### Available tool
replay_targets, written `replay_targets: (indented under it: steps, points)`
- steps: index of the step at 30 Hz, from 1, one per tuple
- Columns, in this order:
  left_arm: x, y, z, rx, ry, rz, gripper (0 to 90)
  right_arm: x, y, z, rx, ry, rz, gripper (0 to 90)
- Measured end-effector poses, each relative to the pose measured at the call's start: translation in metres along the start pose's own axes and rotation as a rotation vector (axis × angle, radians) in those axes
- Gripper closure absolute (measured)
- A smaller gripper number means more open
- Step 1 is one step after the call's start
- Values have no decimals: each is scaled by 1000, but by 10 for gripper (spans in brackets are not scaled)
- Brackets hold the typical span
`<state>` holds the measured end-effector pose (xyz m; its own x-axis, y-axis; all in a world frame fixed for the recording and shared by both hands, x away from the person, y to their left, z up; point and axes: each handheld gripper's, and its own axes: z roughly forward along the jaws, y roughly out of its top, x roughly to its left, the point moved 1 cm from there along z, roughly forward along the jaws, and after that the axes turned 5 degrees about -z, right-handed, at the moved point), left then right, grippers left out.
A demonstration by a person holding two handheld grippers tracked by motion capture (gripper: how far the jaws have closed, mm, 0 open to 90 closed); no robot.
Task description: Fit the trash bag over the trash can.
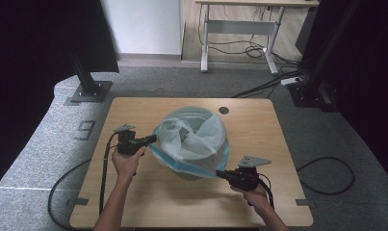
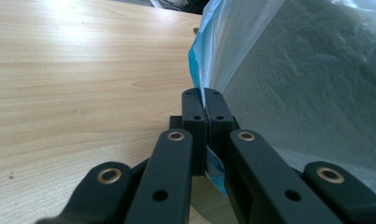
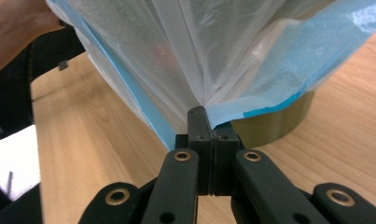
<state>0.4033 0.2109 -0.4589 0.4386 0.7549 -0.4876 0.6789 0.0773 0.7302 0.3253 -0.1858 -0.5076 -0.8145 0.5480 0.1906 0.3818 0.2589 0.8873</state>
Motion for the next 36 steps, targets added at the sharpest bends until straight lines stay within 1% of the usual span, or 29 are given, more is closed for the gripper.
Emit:
replay_targets:
  steps: [1,4,7,10,11,12,14,15,16,20,21,22,25,26,28,29,30,31,32,33,34,35,36]
  points:
    - [0,0,0,0,0,0,889,0,0,0,0,0,0,883]
    - [1,-1,4,7,6,-4,889,-4,-5,1,-11,-39,-17,880]
    - [3,-4,8,18,13,-7,889,-7,-10,2,-3,-61,-31,881]
    - [4,-7,13,27,19,-8,890,-10,-14,3,-3,-72,-23,883]
    - [4,-9,18,38,18,-7,890,-11,-17,4,-8,-84,-13,883]
    - [4,-9,18,38,18,-7,889,-11,-17,4,-8,-84,-13,883]
    - [4,-11,26,51,24,-3,889,-14,-19,6,-27,-104,-4,883]
    - [4,-11,26,51,24,-3,890,-16,-19,7,-34,-112,0,883]
    - [6,-13,32,63,30,-3,890,-17,-20,7,-38,-119,2,882]
    - [10,-19,42,86,34,-12,890,-23,-25,13,-35,-139,25,882]
    - [10,-19,42,86,34,-12,890,-23,-25,13,-35,-139,25,882]
    - [11,-22,46,101,44,-10,890,-25,-28,15,-25,-157,23,882]
    - [13,-25,50,113,46,-15,889,-27,-30,15,-12,-166,26,882]
    - [16,-28,54,123,50,-22,889,-29,-32,14,-2,-181,28,881]
    - [17,-29,55,126,52,-22,889,-30,-33,14,5,-186,31,881]
    - [17,-31,56,129,54,-26,889,-32,-34,14,16,-195,33,880]
    - [19,-32,58,137,59,-27,889,-35,-36,15,44,-217,31,872]
    - [19,-33,59,140,61,-28,889,-37,-38,16,58,-225,33,869]
    - [20,-34,60,145,62,-27,888,-38,-39,16,69,-231,36,866]
    - [20,-34,60,145,62,-27,887,-38,-39,16,69,-231,36,866]
    - [20,-34,61,149,64,-28,887,-40,-38,17,77,-241,24,864]
    - [21,-35,62,152,69,-27,886,-41,-37,17,79,-243,22,864]
    - [21,-35,62,156,74,-22,885,-41,-37,17,78,-238,30,864]
